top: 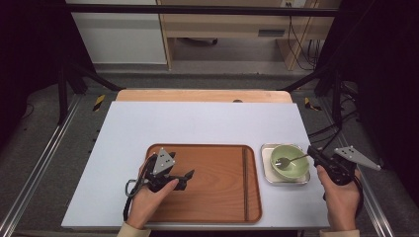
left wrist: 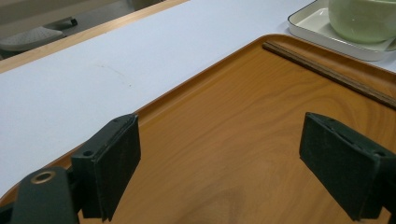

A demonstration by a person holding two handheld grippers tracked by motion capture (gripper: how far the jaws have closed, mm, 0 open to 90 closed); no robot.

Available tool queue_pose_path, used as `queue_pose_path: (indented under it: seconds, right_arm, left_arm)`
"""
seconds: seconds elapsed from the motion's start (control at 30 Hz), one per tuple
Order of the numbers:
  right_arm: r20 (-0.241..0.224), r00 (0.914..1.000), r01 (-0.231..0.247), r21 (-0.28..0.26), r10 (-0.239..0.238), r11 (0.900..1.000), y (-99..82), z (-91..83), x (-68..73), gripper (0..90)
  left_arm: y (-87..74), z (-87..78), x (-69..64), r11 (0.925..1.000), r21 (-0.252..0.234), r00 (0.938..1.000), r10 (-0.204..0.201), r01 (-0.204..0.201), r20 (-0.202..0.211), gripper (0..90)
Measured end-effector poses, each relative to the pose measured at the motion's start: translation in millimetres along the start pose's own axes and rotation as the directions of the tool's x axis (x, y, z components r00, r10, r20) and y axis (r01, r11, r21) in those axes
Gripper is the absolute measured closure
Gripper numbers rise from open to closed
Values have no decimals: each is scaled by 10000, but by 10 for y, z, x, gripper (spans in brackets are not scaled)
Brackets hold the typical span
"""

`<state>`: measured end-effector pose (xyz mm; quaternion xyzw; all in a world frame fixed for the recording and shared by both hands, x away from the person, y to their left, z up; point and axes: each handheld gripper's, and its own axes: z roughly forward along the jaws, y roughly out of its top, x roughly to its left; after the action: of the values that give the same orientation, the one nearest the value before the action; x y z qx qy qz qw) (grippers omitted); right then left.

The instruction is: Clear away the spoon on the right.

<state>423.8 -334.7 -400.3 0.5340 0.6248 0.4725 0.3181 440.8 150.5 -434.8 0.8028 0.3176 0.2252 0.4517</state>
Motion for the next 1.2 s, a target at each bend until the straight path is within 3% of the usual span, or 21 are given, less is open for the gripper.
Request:
queue_pose_path:
  seconds: [0.27,0.47,0.67,0.77,0.83,0.9,1.03,1.07,1.2]
  right_arm:
    - [-318,9993,174,26,-173,9998,154,-13,5,893]
    - [-404,9962,750,-396,-766,9964,423,-140,67,894]
    - [-975,9854,1331,-725,-1398,9884,724,-229,252,894]
    - [-1561,9749,1464,-862,-1585,9855,828,-223,379,894]
    - [-2072,9630,1586,-812,-1723,9840,871,-191,479,894]
    - [-2681,9451,1745,-689,-1867,9822,885,-126,584,893]
    - [-3973,8984,1926,-264,-1871,9809,835,63,794,893]
    - [-4161,8908,1936,-162,-1827,9810,818,97,833,893]
    - [-5016,8473,2220,355,-1748,9744,716,261,1001,893]
  left_arm:
    - [-5,-33,43,9999,-83,9999,-88,87,-110,124]
    - [-7,-65,82,9998,-146,9996,-169,166,-207,127]
    - [-29,-69,111,10000,-5,9995,-100,100,-303,126]
    - [-26,-84,123,9998,-88,9993,-169,166,-337,126]
    - [-25,-87,127,9998,-118,9992,-172,168,-352,126]
    - [-28,-87,130,9999,-83,9992,-154,151,-372,126]
    - [-29,-89,131,9999,-71,9991,-130,127,-398,126]
    - [-29,-89,129,9998,-121,9990,-180,175,-412,126]
    - [-33,-96,142,9999,-73,9989,-151,148,-447,126]
